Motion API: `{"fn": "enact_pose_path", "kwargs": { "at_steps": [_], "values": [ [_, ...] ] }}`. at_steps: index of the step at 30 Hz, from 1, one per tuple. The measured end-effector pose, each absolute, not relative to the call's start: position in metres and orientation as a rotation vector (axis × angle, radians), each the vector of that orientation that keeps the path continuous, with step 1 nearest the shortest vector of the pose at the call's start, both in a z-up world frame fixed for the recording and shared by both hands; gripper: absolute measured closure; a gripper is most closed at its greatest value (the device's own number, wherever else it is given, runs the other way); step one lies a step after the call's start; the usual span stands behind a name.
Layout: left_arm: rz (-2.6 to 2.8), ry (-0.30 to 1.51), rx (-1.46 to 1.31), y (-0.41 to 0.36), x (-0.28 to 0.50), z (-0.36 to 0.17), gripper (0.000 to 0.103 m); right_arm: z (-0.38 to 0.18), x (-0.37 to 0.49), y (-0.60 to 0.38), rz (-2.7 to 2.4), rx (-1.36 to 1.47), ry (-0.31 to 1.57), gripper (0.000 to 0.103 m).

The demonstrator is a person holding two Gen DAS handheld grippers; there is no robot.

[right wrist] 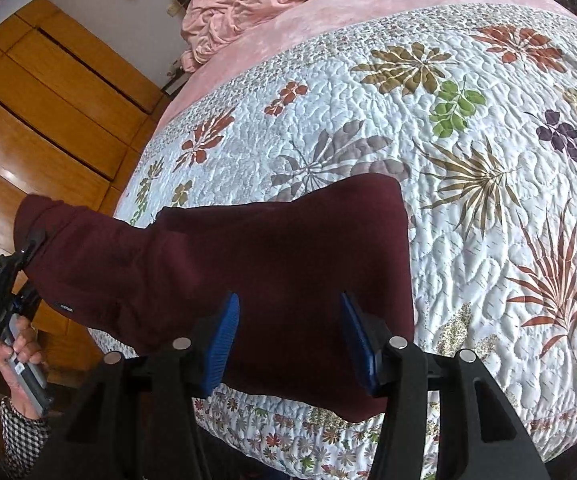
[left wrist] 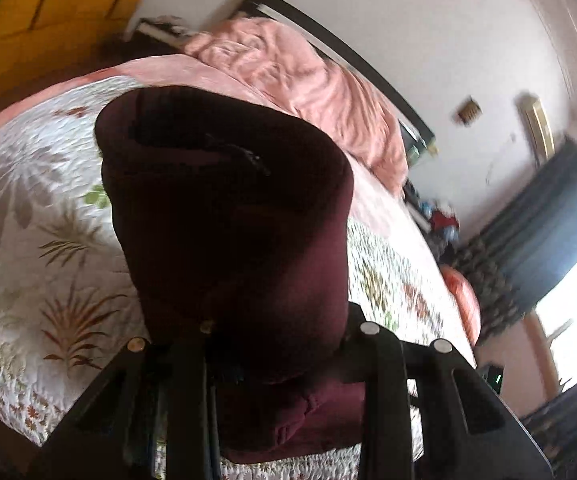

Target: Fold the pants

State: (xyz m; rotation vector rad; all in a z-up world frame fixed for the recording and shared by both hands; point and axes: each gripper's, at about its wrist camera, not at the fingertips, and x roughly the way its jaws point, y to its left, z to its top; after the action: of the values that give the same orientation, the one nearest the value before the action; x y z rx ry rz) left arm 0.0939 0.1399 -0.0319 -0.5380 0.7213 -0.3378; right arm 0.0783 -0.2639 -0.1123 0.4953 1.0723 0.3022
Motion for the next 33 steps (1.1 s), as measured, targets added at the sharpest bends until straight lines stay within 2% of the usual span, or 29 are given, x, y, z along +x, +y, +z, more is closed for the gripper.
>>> {"fn": "enact_pose_path", "kwargs": {
  "at_steps": [7,15,17,21,24,29,31,33],
  "values": [
    [-0.433,0.811,-0.376,0.083,0.099,-0.050,0.073,-0.112,0.074,-0.275,0.289,0.519,1.061,0.050],
    [-0.486,0.965,-0.178,0.031,0.102,-0.099,0.071,-0.121,0.074,-0.271,0.307,0.524,1.082,0.050],
    [-0.498,0.993,-0.157,0.022,0.102,-0.110,0.065,-0.125,0.075,-0.269,0.308,0.526,1.096,0.050],
    [-0.559,1.045,-0.221,0.015,0.102,-0.121,0.015,-0.129,0.075,-0.271,0.305,0.530,1.104,0.050],
    [-0.585,1.032,-0.310,0.029,0.096,-0.113,0.013,-0.126,0.075,-0.273,0.307,0.530,1.105,0.050],
    [-0.396,0.963,-0.300,0.075,0.098,-0.100,0.012,-0.108,0.076,-0.267,0.339,0.523,1.070,0.041],
    [-0.235,1.005,-0.224,0.091,0.107,-0.112,0.012,-0.100,0.079,-0.258,0.376,0.515,1.068,0.021],
    [-0.172,1.045,-0.205,0.103,0.114,-0.124,0.014,-0.097,0.084,-0.245,0.412,0.505,1.080,0.013]
  ]
}}
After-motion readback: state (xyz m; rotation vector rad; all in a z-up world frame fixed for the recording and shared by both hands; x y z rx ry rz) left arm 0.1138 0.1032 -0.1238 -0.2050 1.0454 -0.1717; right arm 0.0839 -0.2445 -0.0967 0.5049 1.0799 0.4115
